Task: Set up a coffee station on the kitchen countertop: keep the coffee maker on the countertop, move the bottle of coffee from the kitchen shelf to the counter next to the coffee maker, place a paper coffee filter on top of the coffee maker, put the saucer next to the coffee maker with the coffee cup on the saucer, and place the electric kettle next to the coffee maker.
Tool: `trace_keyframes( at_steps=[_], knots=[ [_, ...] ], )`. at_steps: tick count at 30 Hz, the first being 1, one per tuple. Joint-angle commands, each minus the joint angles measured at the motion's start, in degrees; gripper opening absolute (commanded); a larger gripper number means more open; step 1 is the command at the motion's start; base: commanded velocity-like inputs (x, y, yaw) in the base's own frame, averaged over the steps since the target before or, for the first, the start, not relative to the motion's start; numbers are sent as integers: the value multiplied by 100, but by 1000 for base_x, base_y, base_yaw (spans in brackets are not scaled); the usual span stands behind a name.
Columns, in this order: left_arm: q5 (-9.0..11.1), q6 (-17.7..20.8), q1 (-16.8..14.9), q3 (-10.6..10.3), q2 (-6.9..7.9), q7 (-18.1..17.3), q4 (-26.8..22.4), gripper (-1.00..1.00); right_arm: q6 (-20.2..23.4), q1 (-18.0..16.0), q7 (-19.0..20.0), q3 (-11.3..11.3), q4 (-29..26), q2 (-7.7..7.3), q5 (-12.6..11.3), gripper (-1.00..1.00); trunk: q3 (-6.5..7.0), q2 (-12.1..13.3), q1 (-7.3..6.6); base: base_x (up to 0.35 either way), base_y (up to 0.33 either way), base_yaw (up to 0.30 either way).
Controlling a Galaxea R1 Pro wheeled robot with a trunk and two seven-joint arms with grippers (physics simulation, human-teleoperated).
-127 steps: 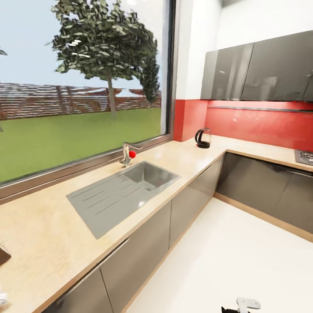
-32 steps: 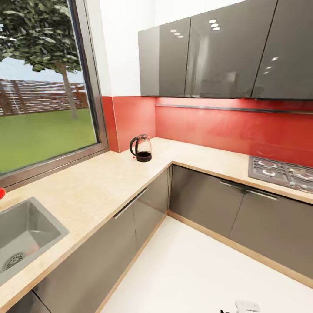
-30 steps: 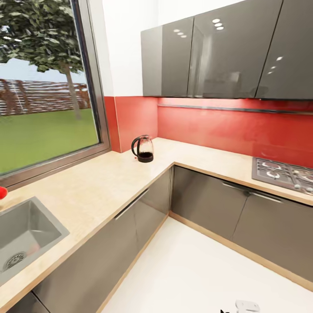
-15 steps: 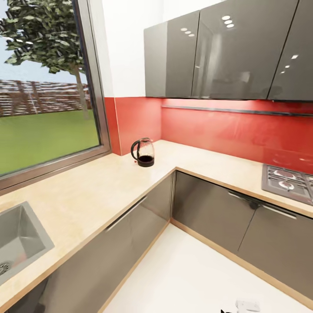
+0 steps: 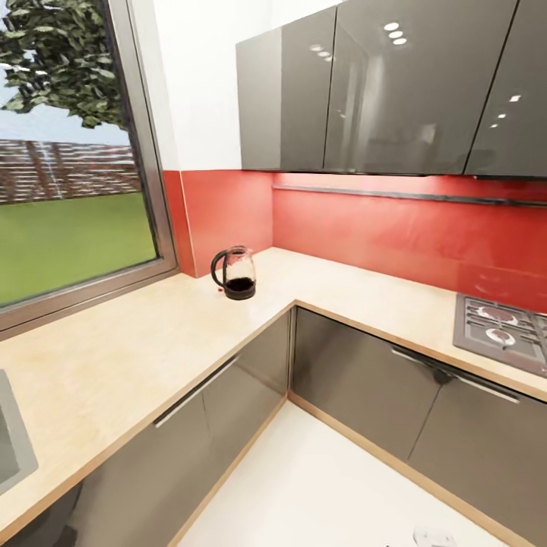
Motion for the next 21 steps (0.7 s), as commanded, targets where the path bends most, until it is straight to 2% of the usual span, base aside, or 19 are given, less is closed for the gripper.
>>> trace_keyframes(
  at_steps=[1, 5, 11, 17, 21],
  knots=[
    [-60, -17, -4, 33, -5, 17, 1, 100, -18, -5, 7, 48, 4, 2, -61, 100, -8, -6, 3, 220, -208, 0],
    [-60, -17, -4, 33, -5, 17, -1, 100, -18, -5, 4, 48, 4, 9, -62, 100, -7, -6, 3, 167, -234, 42],
    [-60, -17, -4, 33, -5, 17, -1, 100, -18, -4, 3, 52, 4, 13, -62, 100, 10, -6, 3, 37, -267, 212],
    [-60, -26, -4, 42, -10, 17, -4, 100, -18, -5, -8, 52, 4, 13, -62, 100, 31, -6, 3, -212, -153, 242],
    [-62, -21, -4, 33, -19, 22, -53, 100, -18, -5, -6, 50, 4, 13, -64, 100, 36, -6, 3, -122, -12, 84]
  ],
)
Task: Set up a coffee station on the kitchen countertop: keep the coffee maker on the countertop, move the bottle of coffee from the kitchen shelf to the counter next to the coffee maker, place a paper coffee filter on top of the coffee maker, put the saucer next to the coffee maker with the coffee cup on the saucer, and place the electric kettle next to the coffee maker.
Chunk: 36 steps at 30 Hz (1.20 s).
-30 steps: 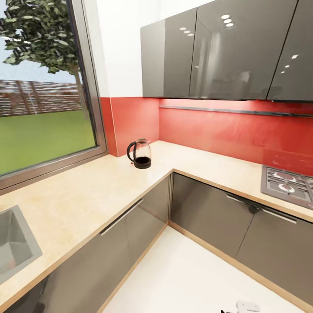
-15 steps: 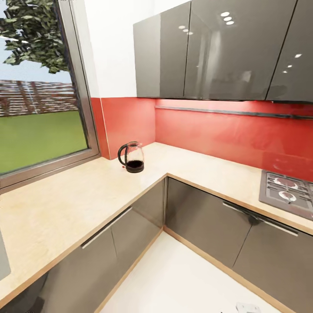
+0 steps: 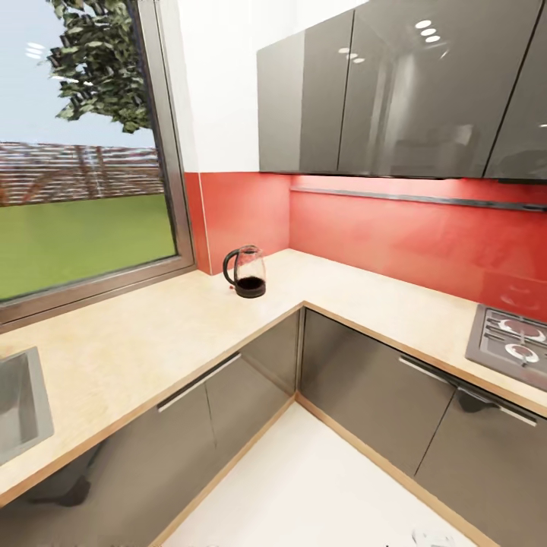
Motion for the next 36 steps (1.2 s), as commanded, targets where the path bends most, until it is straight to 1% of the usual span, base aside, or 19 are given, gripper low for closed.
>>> trace_keyframes(
  at_steps=[1, 3, 4, 5, 6, 7, 8, 12, 13, 15, 18, 21, 23, 29, 31, 33, 34, 35, 36],
  knots=[
    [-71, -15, -9, 29, -14, 18, -16, 100, -19, -4, 8, 49, 5, -2, -56, 100, -8, -6, 0, -29, -3, 20],
    [-244, -20, -37, -130, -10, 15, -59, 100, -19, -4, 5, 52, 5, -2, -56, 100, -8, -6, 0, -12, -1, 8],
    [-575, -29, -58, -495, -14, 17, -295, 100, -19, -4, 7, 51, 5, -2, -55, 100, -8, -6, 0, -2, 0, 2],
    [-652, -30, -61, -608, -25, 2, -476, 100, -19, -4, 4, 50, 5, -3, -55, 100, -8, -6, 0, -2, 0, 1],
    [-699, -30, -63, -718, -31, -17, -747, 100, -19, -4, 2, 49, 5, -6, -59, 100, -8, -6, 0, -1, 0, 1],
    [-744, -28, -64, -896, -49, -53, -1366, 100, -19, -4, -4, 48, 5, -9, -62, 100, -8, -6, 0, 0, 0, 0],
    [-720, 372, -79, -1137, -153, -1175, -3667, 100, -16, -4, -17, 47, 5, -10, -64, 100, -8, -6, 0, 0, 0, 0],
    [-394, 1456, -151, -1157, -218, -2442, -4813, 100, -18, -3, -18, 47, 5, -10, -57, 100, -8, -6, 0, 0, 0, 0],
    [-167, 1985, -394, -1159, -196, -3056, -5175, 100, -18, -4, -18, 47, 5, -11, -60, 100, -8, -6, 0, 0, 0, 0],
    [10, 2490, -773, -1147, -167, -3614, -5342, 100, -19, -4, -18, 47, 5, -11, -63, 100, -8, -6, 0, 0, 0, 0],
    [106, 3211, -1450, -1124, -137, -4265, -5422, 100, -17, -4, -18, 47, 5, -11, -64, 100, -8, -6, 0, 0, 0, 0],
    [133, 3751, -2026, -1108, -90, -4611, -5435, 100, -17, -3, -18, 47, 5, -11, -60, 100, -8, -6, 0, 0, 0, 0],
    [158, 4139, -2463, -1089, 15, -4846, -5414, 100, -17, -4, -18, 47, 5, -11, -57, 100, -8, -6, 0, 0, 0, 0],
    [157, 4799, -3406, -887, 324, -5490, -5204, 100, -18, -3, 5, 47, 5, -11, -47, 100, -8, -6, 0, 0, 0, 0],
    [159, 4883, -3697, -723, 544, -5692, -4935, 100, -18, -4, 12, 49, 7, -14, -41, 100, -8, -6, 0, 0, 0, 0],
    [165, 4919, -3961, -599, 956, -5983, -4452, 100, -17, -3, 21, 53, 6, -19, -39, 100, -8, -6, 0, 0, 0, 0],
    [159, 4921, -3996, -583, 1074, -6062, -4347, 100, -14, 0, 22, 54, 6, -21, -38, 100, -8, -6, 0, 0, 0, 0],
    [127, 4914, -4010, -557, 1278, -6160, -4219, 100, -11, -1, 24, 55, 5, -20, -38, 100, -8, -6, 0, 0, 0, 0],
    [106, 4914, -4006, -553, 1332, -6181, -4188, 100, -11, -3, 25, 56, 5, -20, -38, 100, -8, -6, 0, 0, 0, 0]
  ],
)
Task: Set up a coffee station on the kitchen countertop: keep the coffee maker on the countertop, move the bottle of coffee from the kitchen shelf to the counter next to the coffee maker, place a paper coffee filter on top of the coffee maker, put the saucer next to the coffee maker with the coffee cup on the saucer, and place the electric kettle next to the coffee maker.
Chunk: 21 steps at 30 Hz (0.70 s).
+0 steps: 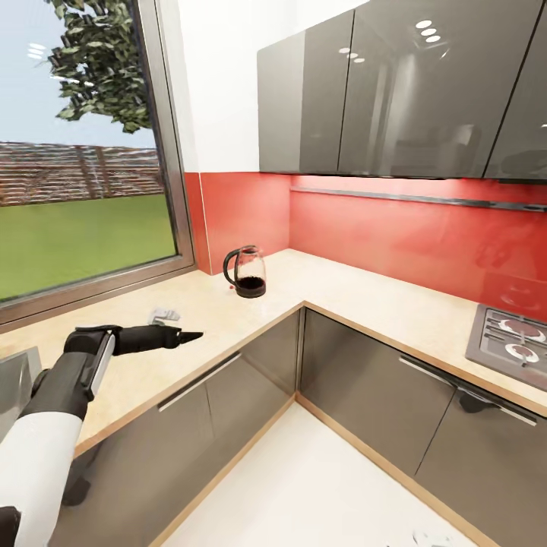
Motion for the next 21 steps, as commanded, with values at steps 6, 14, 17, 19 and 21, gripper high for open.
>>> trace_keyframes(
  at_steps=[6, 14, 17, 19, 21],
  knots=[
    [-81, 8, 9, 1, 59, -82, 19, 100, -20, -6, 10, 48, 8, 5, -60, 100, -9, -7, 1, 182, 52, 0],
    [-88, 0, 15, -3, 65, -70, -35, 100, -20, -6, 10, 48, 12, 8, -54, 100, -9, -7, 1, 270, 217, 0],
    [-88, -14, 15, -3, 64, -67, -41, 100, -20, -5, 10, 54, 14, 8, -56, 100, -9, -7, 1, 235, 274, 0],
    [-88, -18, 15, -3, 64, -63, -42, 100, -20, -5, 10, 55, 15, 8, -55, 100, -9, -7, 1, 235, 277, 0],
    [-88, -21, 15, -4, 64, -62, -42, 100, -20, -6, 10, 56, 13, 8, -56, 100, -9, -7, 1, 235, 274, 0]
  ],
)
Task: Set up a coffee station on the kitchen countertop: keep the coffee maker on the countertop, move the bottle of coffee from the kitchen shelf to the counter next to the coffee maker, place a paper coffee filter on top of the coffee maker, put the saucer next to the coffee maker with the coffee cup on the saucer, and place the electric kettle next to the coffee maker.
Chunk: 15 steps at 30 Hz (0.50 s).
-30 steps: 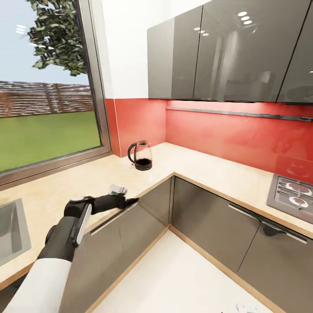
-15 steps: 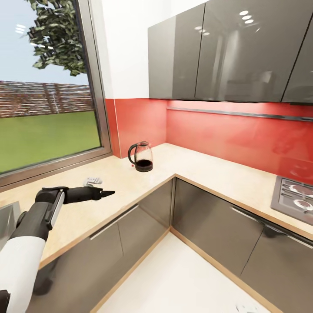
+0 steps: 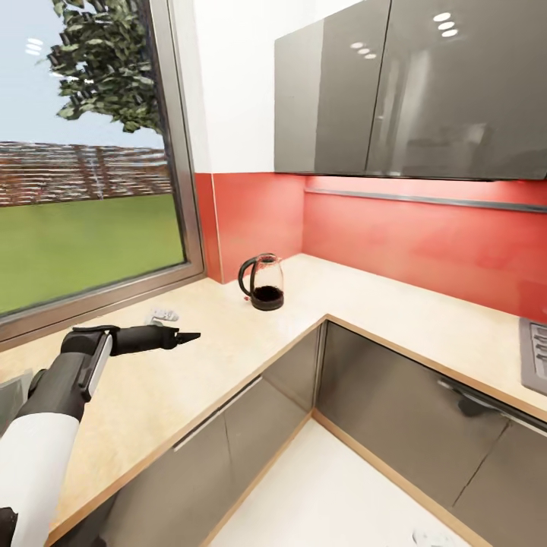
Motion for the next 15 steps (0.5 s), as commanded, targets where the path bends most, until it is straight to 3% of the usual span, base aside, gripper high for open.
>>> trace_keyframes(
  at_steps=[1, 6, 15],
  knots=[
    [-59, 22, -5, 16, -3, -56, -5, 100, -23, -6, 9, 48, 6, -1, -61, 100, -9, -6, 4, 239, 267, 0],
    [-59, 17, -5, 14, -3, -51, -5, 100, -21, -5, 16, 49, 1, 6, -69, 100, -9, -6, 4, 280, 193, 1],
    [-77, 5, -5, -26, -15, -39, 6, 100, -13, -4, 10, 41, 6, -1, -69, 100, -29, -6, 4, 332, 10, 88]
  ],
)
